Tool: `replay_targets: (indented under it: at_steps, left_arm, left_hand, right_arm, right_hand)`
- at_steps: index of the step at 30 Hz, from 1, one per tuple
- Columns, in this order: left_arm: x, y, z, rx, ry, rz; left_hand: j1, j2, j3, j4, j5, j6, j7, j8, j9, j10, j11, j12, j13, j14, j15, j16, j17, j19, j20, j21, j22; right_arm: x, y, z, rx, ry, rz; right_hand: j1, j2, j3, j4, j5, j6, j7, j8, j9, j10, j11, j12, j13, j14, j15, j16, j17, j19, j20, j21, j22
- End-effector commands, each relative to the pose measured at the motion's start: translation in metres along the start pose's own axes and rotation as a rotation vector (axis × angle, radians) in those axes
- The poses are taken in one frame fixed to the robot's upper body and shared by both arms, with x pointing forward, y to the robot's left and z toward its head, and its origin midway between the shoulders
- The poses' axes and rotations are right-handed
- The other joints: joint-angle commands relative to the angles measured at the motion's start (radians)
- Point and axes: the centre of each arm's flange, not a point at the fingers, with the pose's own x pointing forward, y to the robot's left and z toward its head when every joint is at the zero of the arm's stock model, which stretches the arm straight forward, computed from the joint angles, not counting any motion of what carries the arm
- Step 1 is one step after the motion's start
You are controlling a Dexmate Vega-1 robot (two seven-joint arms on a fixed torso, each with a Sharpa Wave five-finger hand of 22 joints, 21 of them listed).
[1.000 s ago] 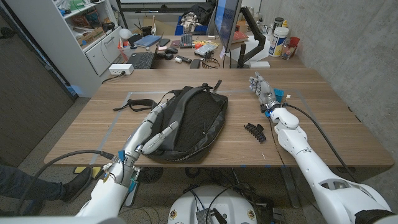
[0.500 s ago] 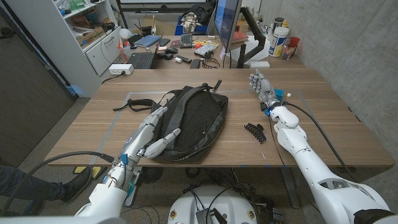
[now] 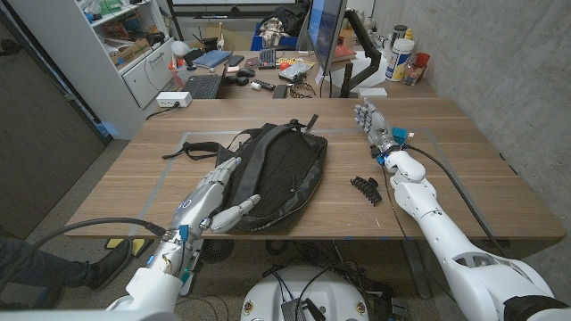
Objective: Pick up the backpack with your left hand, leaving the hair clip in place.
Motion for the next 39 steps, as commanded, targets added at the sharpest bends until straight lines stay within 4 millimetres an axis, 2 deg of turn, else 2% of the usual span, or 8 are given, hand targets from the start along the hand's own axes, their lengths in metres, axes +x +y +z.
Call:
replay_targets:
  at_steps: [1,7,22,32,39]
  left_arm:
    - [-0.005,0.006,0.015,0.146,0.01,-0.03]
    - [-0.008,0.012,0.021,0.192,0.013,-0.039]
    - [-0.008,0.018,0.029,0.319,0.079,-0.124]
    - [-0.001,0.014,0.017,0.335,0.103,-0.192]
    - [0.004,0.008,0.016,0.347,0.094,-0.237]
  left_hand:
    - [0.022,-0.002,0.003,-0.01,0.001,-0.003,-0.01,0.002,0.005,0.0,-0.005,0.005,0.002,0.012,-0.002,0.006,0.003,0.024,0.004,0.009,0.003]
    - [0.04,-0.008,0.003,-0.021,0.001,0.002,-0.016,0.005,0.005,0.007,-0.015,0.008,0.003,0.02,-0.005,0.008,0.003,0.045,0.006,0.012,0.002]
    - [0.056,-0.02,-0.001,-0.029,0.0,0.01,-0.023,0.008,0.006,0.008,-0.019,0.008,0.003,0.029,-0.006,0.008,0.003,0.064,0.009,0.013,0.001]
    - [0.061,-0.025,-0.003,-0.031,0.0,0.014,-0.027,0.009,0.006,0.007,-0.023,0.008,0.003,0.03,-0.006,0.007,0.003,0.068,0.01,0.011,0.001]
    - [0.064,-0.028,-0.005,-0.032,0.0,0.016,-0.031,0.009,0.006,0.008,-0.025,0.008,0.004,0.032,-0.007,0.007,0.004,0.071,0.01,0.01,0.0]
  right_arm:
    - [0.005,0.004,0.004,0.002,-0.007,0.005]
    - [0.007,0.006,0.005,0.004,-0.009,0.007]
    - [0.01,0.009,0.01,0.017,-0.031,0.004]
    - [0.013,0.012,0.008,0.026,-0.027,0.008]
    - [0.017,0.017,0.009,0.027,-0.029,0.02]
  right_hand:
    - [0.003,-0.005,0.002,-0.002,0.006,-0.001,-0.006,-0.003,0.004,0.008,-0.007,-0.003,0.005,0.006,0.001,-0.001,0.004,-0.003,-0.002,-0.004,0.004]
    - [0.002,-0.006,0.001,-0.003,0.006,-0.001,-0.007,-0.003,0.004,0.008,-0.006,-0.003,0.005,0.005,0.002,-0.001,0.004,-0.004,0.0,-0.006,0.004]
    - [0.001,-0.005,-0.001,-0.003,0.007,-0.002,-0.008,-0.003,0.004,0.008,-0.008,-0.003,0.005,0.006,0.004,0.0,0.004,-0.004,0.01,-0.011,0.004]
    - [0.0,-0.005,-0.001,-0.004,0.007,-0.003,-0.009,-0.003,0.004,0.008,-0.008,-0.003,0.005,0.007,0.004,0.0,0.004,-0.004,0.011,-0.014,0.004]
    - [-0.001,-0.005,-0.002,-0.004,0.007,-0.003,-0.009,-0.003,0.004,0.007,-0.008,-0.003,0.005,0.006,0.004,-0.001,0.004,-0.003,0.015,-0.015,0.004]
